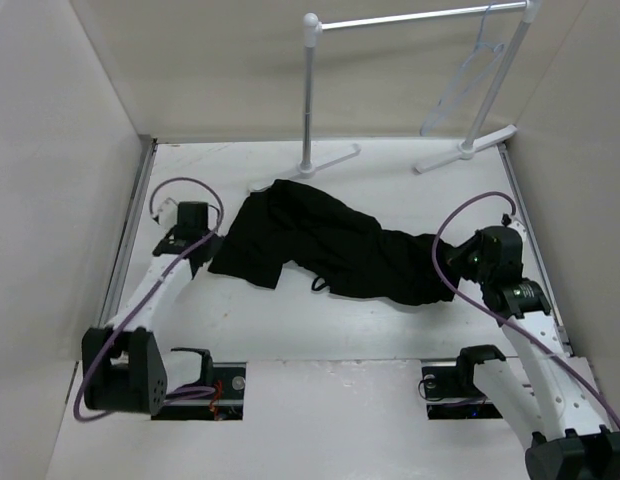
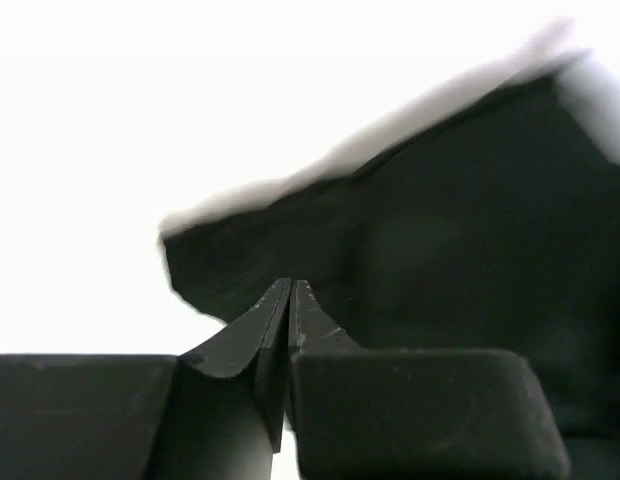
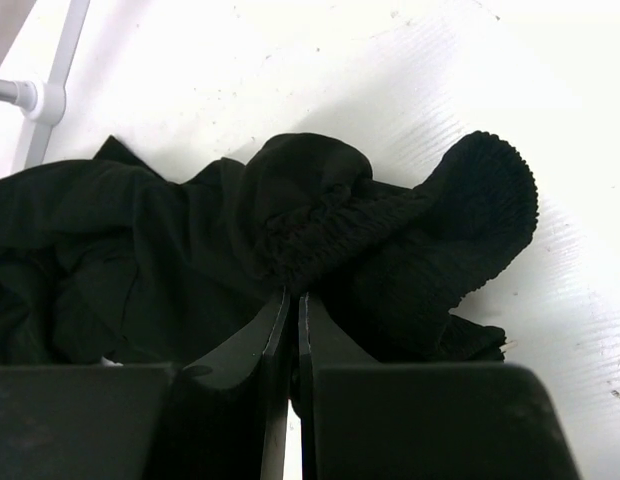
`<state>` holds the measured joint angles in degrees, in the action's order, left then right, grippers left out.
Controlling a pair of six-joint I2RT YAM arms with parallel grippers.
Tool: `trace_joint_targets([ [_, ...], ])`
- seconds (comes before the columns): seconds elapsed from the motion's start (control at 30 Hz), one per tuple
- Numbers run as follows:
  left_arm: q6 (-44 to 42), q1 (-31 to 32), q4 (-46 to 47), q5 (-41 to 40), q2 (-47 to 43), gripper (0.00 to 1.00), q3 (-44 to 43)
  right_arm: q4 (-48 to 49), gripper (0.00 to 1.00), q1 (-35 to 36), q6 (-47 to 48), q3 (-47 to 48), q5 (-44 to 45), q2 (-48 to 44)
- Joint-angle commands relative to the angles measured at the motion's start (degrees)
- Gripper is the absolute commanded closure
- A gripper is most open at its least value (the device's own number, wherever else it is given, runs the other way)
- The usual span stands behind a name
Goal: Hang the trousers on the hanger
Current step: Flatten out the trousers at the center of the board.
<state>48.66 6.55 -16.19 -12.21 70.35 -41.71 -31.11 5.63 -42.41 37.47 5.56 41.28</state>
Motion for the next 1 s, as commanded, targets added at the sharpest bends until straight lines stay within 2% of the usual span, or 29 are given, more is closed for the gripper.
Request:
trace_joint_targets([
  [0.0,0.6,-3.7,-1.8,-1.5,-8.1,0.99,-9.2,1.1,0.91,-0.2,-0.1,2.2,-0.9,-0.8],
  [0.17,1.2,-5.4,-4.3,-0.5,-10.2,0.98,-16.9,1.4,0.91,0.0,-0.6,4.0,-1.0,0.4],
  [0.27,0.8,-4.0,-8.9,6.1,-7.8,0.92,-18.7,1.7,0.91,0.5,-0.6,5.0,-1.0,1.4],
  [0.33,1.2,-0.2,-10.8,6.6,-7.4,0.83,-14.7,2.5,0.91,0.6,-0.7,4.6,-1.1,1.8],
  [0.43,4.1,4.6,-11.6,1.2,-10.2,0.63,-5.2,2.5,0.91,0.7,-0.7,3.8,-1.6,1.5],
  [0.47,5.2,5.9,-11.4,0.7,-10.7,0.6,-2.7,2.5,0.9,0.7,-0.7,3.6,-1.9,1.4],
  [0.57,7.3,10.4,-9.3,2.4,-9.4,0.55,1.0,2.5,0.9,0.7,-0.7,3.0,-2.3,1.5],
  [0.67,9.3,18.3,-4.1,2.0,-6.2,0.49,2.6,3.0,0.9,0.9,-0.1,2.4,-2.8,2.3],
  [0.77,9.6,24.9,-1.7,-1.6,-0.8,0.48,1.5,3.3,0.9,1.3,-0.4,1.5,-3.3,2.2],
  [0.97,8.3,32.0,-3.7,-8.3,8.7,0.48,-1.6,3.4,0.89,1.6,-0.7,0.2,-3.4,1.1],
])
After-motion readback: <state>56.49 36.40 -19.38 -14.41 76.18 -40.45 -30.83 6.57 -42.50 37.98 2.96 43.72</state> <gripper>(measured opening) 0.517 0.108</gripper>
